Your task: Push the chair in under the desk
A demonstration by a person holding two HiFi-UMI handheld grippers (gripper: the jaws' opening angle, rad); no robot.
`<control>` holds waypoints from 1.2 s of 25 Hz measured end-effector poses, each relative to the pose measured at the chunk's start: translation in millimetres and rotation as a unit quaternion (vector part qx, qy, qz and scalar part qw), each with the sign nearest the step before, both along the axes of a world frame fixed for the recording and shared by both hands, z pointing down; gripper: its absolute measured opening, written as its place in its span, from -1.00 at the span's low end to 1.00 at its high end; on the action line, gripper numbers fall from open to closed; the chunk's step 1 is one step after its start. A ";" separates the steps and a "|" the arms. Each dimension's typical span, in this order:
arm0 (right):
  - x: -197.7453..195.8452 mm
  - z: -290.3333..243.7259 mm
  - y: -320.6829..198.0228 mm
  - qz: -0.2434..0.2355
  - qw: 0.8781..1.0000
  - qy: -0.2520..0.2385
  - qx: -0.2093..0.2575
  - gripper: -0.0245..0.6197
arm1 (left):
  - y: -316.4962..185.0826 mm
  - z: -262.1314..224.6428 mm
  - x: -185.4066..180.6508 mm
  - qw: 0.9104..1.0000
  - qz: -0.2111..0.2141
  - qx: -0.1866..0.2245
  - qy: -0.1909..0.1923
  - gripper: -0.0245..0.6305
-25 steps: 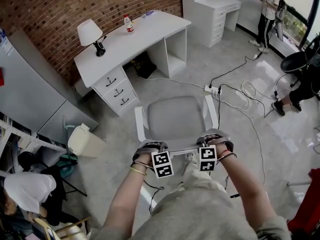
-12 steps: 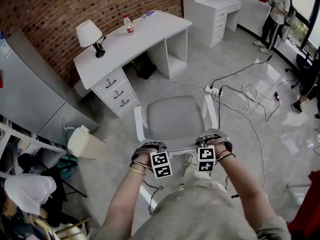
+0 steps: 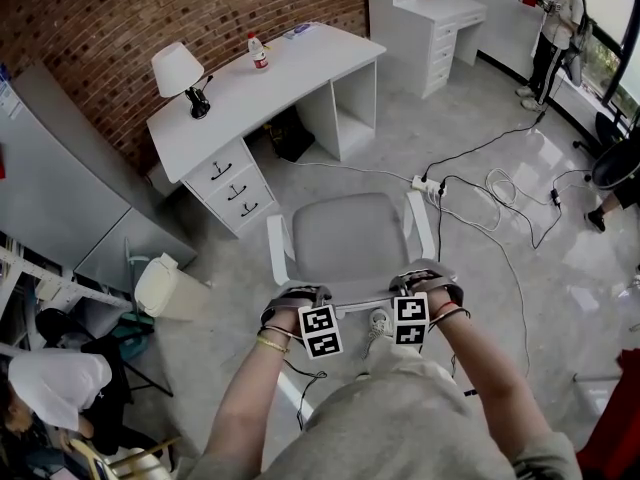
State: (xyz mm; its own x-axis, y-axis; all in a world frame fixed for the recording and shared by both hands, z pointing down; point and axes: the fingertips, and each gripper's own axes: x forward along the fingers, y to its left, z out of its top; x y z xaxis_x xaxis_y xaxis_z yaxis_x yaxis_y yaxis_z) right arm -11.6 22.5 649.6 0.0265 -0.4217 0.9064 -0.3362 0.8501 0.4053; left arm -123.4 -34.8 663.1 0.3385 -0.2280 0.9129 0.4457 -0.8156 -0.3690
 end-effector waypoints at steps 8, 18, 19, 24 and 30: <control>7.6 -0.9 -6.6 -0.004 1.000 0.003 0.002 -0.89 | -6.0 -1.1 7.4 1.000 -0.002 0.000 0.003 -0.82; 22.2 -2.6 -16.9 -0.007 1.000 0.004 -0.002 -0.89 | -14.8 -2.7 20.9 1.000 -0.004 0.001 0.002 -0.84; 23.7 -2.3 -17.7 -0.008 1.000 0.005 -0.002 -0.89 | -15.6 -2.4 22.1 1.000 -0.004 0.000 0.002 -0.84; 32.2 -2.5 -21.4 -0.013 1.000 0.004 -0.001 -0.89 | -17.2 -2.6 30.8 1.000 -0.008 -0.001 0.003 -0.84; 45.7 -2.3 -26.3 -0.018 1.000 0.004 -0.004 -0.89 | -20.0 -2.1 42.6 1.000 -0.013 -0.004 0.000 -0.85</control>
